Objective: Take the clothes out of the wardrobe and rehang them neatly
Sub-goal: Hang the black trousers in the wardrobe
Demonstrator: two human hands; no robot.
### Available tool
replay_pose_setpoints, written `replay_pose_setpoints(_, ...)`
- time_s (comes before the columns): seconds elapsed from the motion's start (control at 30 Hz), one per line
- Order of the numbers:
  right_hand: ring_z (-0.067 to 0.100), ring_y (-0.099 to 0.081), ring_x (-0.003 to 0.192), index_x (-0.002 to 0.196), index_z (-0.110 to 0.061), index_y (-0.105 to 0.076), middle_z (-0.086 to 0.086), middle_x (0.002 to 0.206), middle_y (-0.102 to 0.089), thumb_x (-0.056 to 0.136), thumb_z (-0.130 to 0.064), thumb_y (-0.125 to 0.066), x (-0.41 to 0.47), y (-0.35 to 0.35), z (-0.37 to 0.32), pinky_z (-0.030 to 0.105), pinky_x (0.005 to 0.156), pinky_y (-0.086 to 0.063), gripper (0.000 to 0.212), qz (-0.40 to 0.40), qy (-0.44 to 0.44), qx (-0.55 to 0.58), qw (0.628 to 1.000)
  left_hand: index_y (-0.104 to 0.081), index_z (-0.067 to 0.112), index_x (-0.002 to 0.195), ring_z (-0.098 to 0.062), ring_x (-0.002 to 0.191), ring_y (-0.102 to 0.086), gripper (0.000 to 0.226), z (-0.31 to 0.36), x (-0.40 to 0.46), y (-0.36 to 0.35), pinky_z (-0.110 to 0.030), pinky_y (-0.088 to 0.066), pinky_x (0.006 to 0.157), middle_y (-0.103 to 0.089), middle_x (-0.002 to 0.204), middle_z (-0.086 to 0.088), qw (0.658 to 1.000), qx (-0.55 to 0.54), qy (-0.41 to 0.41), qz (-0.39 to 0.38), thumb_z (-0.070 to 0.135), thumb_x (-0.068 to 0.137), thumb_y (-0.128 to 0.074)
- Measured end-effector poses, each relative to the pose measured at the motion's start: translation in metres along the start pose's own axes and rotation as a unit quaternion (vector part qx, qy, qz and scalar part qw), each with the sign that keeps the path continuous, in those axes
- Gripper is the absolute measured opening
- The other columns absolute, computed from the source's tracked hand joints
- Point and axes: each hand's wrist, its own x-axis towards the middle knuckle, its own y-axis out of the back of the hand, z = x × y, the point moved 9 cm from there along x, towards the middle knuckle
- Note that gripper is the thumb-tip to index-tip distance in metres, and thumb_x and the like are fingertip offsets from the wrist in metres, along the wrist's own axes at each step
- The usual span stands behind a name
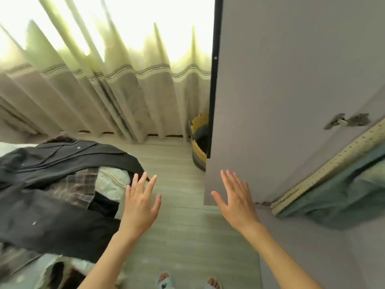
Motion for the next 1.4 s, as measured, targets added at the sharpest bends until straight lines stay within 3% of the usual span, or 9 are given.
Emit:
replay_pose_setpoints(0.07,0.011,0.003,0.144,0.149,-0.025,-0.004,-0.004,0.157,-0.005,0.094,-0.058,-0.025,0.009,-0.02,-0.041,0.032,0.116,0.007,0.068,-0.02,0.046,0.007,0.999,-0.04,0.013,0.139,-0.032,0.142,-0.014,0.05,-0.044,-0.027,0.017,-0.05,-0.013,0.111,-0.031,0.148,-0.015,0.998,0.001,0.058,0.013,0.028,0.092,-0.05)
replay_pose_setpoints(0.2,0.012,-0.003,0.144,0.149,-0.023,-0.011,-0.003,0.156,-0.014,0.082,-0.068,-0.01,0.009,-0.081,-0.133,0.03,0.114,0.007,0.081,-0.075,0.14,-0.003,0.987,-0.037,0.016,0.141,-0.029,0.143,-0.011,0.053,-0.123,-0.095,0.041,-0.045,-0.008,0.113,-0.028,0.15,-0.01,0.984,0.002,0.174,0.032,0.038,0.093,-0.038)
replay_pose_setpoints(0.33,0.011,-0.001,0.144,0.149,-0.024,-0.008,-0.004,0.157,-0.011,0.095,-0.052,-0.033,-0.007,-0.145,-0.23,0.027,0.111,0.01,0.066,-0.118,0.224,-0.01,0.967,-0.03,0.02,0.145,-0.025,0.144,-0.002,0.052,-0.208,-0.162,0.064,-0.039,0.0,0.114,-0.019,0.154,-0.007,0.961,0.005,0.272,0.04,0.037,0.096,-0.034)
replay_pose_setpoints(0.47,0.011,-0.002,0.144,0.149,-0.023,-0.012,-0.003,0.156,-0.013,0.096,-0.051,-0.034,-0.029,-0.212,-0.325,0.026,0.112,0.01,0.064,-0.17,0.295,0.002,0.94,-0.04,0.016,0.139,-0.031,0.142,-0.013,0.062,-0.292,-0.231,0.094,-0.05,-0.014,0.114,-0.029,0.15,-0.012,0.931,-0.01,0.359,0.072,0.044,0.086,-0.024)
replay_pose_setpoints(0.7,0.013,-0.002,0.145,0.149,-0.022,-0.011,-0.004,0.156,-0.013,0.096,-0.046,-0.037,-0.081,-0.308,-0.446,0.033,0.116,0.001,0.064,-0.271,0.373,-0.016,0.887,-0.024,0.023,0.146,-0.023,0.144,0.002,0.076,-0.384,-0.355,0.119,-0.039,-0.003,0.116,-0.011,0.156,-0.005,0.856,-0.035,0.509,0.081,0.057,0.08,-0.01)
replay_pose_setpoints(0.77,0.014,-0.003,0.145,0.149,-0.021,-0.013,-0.003,0.156,-0.015,0.096,-0.046,-0.038,-0.086,-0.32,-0.472,0.035,0.117,-0.001,0.064,-0.275,0.399,-0.025,0.875,-0.024,0.023,0.146,-0.023,0.144,0.003,0.068,-0.401,-0.37,0.125,-0.04,-0.004,0.116,-0.011,0.156,-0.006,0.842,-0.043,0.532,0.083,0.056,0.087,-0.018)
replay_pose_setpoints(0.9,0.016,-0.005,0.145,0.149,-0.02,-0.013,-0.002,0.156,-0.016,0.096,-0.047,-0.036,-0.067,-0.334,-0.508,0.038,0.117,-0.003,0.064,-0.262,0.433,-0.059,0.861,-0.021,0.023,0.147,-0.022,0.144,0.006,0.052,-0.425,-0.369,0.133,-0.04,-0.001,0.117,-0.007,0.156,-0.005,0.835,-0.048,0.538,0.104,0.035,0.098,-0.036)
replay_pose_setpoints(1.2,0.018,-0.007,0.145,0.148,-0.018,-0.016,0.001,0.155,-0.019,0.096,-0.044,-0.039,0.038,-0.362,-0.543,0.041,0.116,-0.004,0.063,-0.243,0.431,-0.098,0.864,-0.015,0.024,0.148,-0.017,0.142,0.014,0.053,-0.487,-0.297,0.127,-0.034,0.009,0.113,0.0,0.157,-0.001,0.844,-0.069,0.524,0.086,0.035,0.099,-0.032)
replay_pose_setpoints(1.4,0.022,-0.016,0.143,0.146,-0.013,-0.025,0.006,0.152,-0.028,0.094,-0.039,-0.046,0.17,-0.409,-0.611,0.044,0.116,-0.01,0.062,-0.23,0.442,-0.121,0.859,-0.02,0.021,0.147,-0.02,0.143,0.007,0.052,-0.58,-0.191,0.144,-0.035,0.002,0.115,-0.006,0.156,-0.004,0.842,-0.073,0.525,0.099,0.032,0.099,-0.035)
